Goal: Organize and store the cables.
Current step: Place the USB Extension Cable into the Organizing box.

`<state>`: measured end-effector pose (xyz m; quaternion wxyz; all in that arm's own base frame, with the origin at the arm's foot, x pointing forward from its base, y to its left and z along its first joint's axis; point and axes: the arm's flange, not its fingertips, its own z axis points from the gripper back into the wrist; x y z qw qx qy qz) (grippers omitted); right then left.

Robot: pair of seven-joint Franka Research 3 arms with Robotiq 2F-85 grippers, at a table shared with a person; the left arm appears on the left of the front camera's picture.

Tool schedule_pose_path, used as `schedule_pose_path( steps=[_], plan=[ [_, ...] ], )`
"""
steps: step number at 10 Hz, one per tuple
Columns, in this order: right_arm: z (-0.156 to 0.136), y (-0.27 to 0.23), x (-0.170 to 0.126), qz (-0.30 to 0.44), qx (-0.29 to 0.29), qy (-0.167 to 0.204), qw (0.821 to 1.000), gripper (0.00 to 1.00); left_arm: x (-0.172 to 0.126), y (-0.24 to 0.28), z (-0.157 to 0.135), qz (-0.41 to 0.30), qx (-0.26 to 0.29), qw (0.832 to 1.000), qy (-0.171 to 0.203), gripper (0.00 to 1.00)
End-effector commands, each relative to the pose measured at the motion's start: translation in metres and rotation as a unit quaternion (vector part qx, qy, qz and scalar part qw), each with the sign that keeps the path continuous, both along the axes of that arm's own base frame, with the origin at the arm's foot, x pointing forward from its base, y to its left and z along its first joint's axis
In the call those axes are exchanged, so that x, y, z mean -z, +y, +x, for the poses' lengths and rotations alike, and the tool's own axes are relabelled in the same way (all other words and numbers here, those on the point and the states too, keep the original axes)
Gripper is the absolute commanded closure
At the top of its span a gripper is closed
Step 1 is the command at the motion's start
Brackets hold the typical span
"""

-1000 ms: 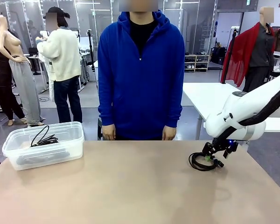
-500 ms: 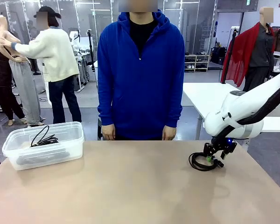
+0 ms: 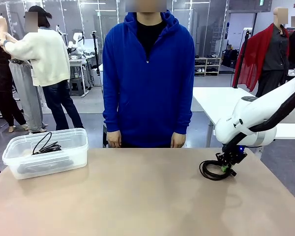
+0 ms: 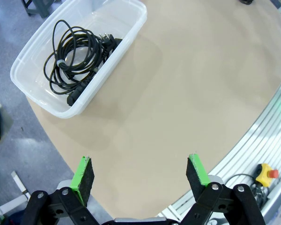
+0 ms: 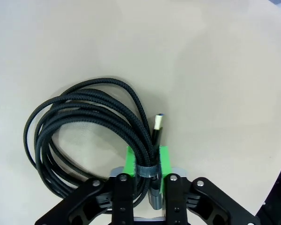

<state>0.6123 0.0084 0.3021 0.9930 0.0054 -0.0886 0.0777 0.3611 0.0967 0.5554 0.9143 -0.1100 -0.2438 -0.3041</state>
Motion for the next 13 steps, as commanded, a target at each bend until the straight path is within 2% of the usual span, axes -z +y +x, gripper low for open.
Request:
schedule_pose_path(
  steps=[1, 4, 5, 6, 8, 10, 13],
  plan=[
    [-0.002, 0.002, -0.005, -0.008, 0.010, 0.005, 1.000, 1.00, 0.000, -0.001, 0.001, 0.006, -0.001, 1.000, 0.001, 0.00],
    [-0.004, -0.001, -0.022, 0.008, 0.037, 0.000, 0.999, 1.00, 0.000, -0.001, 0.001, 0.006, -0.001, 1.000, 0.001, 0.00],
    [-0.009, 0.000, -0.043, 0.014, 0.059, 0.022, 0.998, 1.00, 0.000, -0.001, 0.001, 0.006, -0.001, 1.000, 0.001, 0.00],
    [-0.020, 0.006, -0.072, -0.012, 0.062, 0.042, 0.997, 0.98, 0.000, -0.001, 0.001, 0.006, -0.001, 1.000, 0.001, 0.00],
    [-0.031, 0.013, -0.108, -0.007, 0.068, 0.025, 0.997, 0.98, 0.000, -0.001, 0.001, 0.006, -0.001, 1.000, 0.001, 0.00],
    [-0.040, 0.018, -0.118, -0.002, 0.060, 0.017, 0.998, 0.98, 0.000, -0.001, 0.001, 0.006, -0.001, 1.000, 0.001, 0.00],
    [-0.034, 0.007, -0.116, 0.001, 0.053, 0.025, 0.998, 0.98, 0.000, -0.001, 0.001, 0.006, -0.001, 1.000, 0.001, 0.00]
  ],
)
